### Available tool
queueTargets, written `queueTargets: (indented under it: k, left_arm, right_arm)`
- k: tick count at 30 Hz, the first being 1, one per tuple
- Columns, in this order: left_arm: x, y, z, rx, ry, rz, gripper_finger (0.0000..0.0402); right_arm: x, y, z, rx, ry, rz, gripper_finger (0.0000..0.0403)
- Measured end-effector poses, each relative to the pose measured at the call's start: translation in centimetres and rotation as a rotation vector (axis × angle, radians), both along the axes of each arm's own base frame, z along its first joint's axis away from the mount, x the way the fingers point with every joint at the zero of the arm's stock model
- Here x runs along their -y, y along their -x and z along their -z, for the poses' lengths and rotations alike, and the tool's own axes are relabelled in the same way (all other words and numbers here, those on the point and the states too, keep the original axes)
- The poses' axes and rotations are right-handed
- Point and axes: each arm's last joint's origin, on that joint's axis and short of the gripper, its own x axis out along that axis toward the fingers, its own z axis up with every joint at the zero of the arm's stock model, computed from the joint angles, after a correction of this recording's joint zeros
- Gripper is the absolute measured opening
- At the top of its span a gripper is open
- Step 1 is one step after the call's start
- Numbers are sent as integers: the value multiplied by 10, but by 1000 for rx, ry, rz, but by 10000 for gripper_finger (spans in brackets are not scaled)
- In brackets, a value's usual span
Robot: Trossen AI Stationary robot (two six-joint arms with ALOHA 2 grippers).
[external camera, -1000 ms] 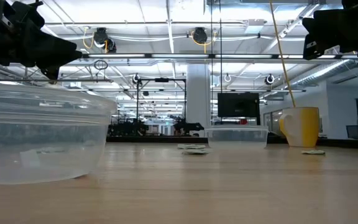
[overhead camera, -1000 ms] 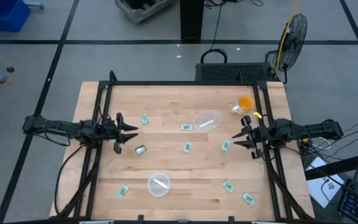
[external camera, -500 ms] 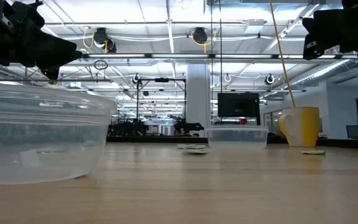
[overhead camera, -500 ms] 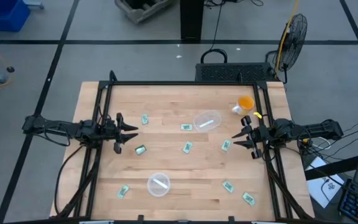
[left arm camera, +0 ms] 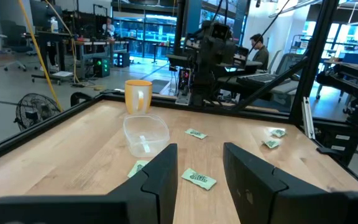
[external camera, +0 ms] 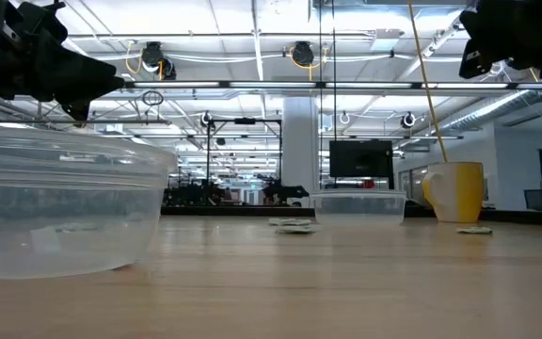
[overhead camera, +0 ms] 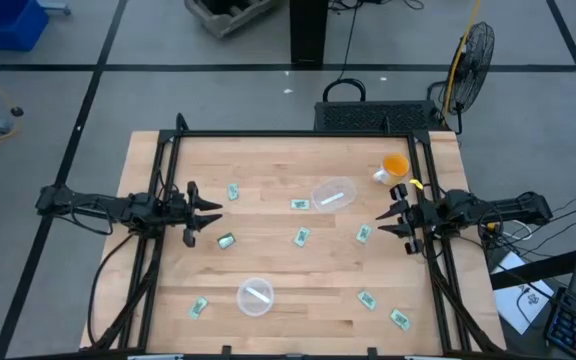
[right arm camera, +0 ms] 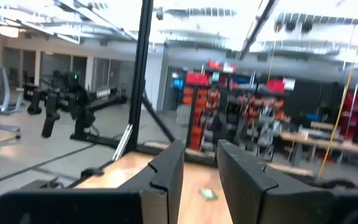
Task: Pick and place Stevia / Truvia into bins
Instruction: Put the stevia packet into the transparent container
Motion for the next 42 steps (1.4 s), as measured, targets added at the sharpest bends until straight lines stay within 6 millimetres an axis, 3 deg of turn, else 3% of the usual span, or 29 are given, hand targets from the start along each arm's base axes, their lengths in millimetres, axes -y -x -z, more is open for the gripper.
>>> queueTargets:
  k: [12, 27, 30, 35, 39, 42]
  left_arm:
    - [0, 0, 0, 0, 0, 0, 134]
    - [-1, 0, 0, -4, -35, -27, 134]
    - [-1, 0, 0, -3, -29, -27, 134]
    - [-1, 0, 0, 3, -27, -27, 134]
    - [-1, 0, -4, 43, -18, -27, 134]
    - [-1, 0, -6, 59, -15, -27, 134]
  right_arm:
    - [0, 4, -12, 123, -27, -4, 91]
    - [1, 4, -14, 155, 44, 26, 91]
    - [0, -1, -8, 26, 67, 25, 99]
    - [0, -4, -40, -219, -45, -5, 127]
    - [-2, -9, -25, -589, -166, -21, 145]
    - [-4, -11, -2, -806, -210, -14, 150]
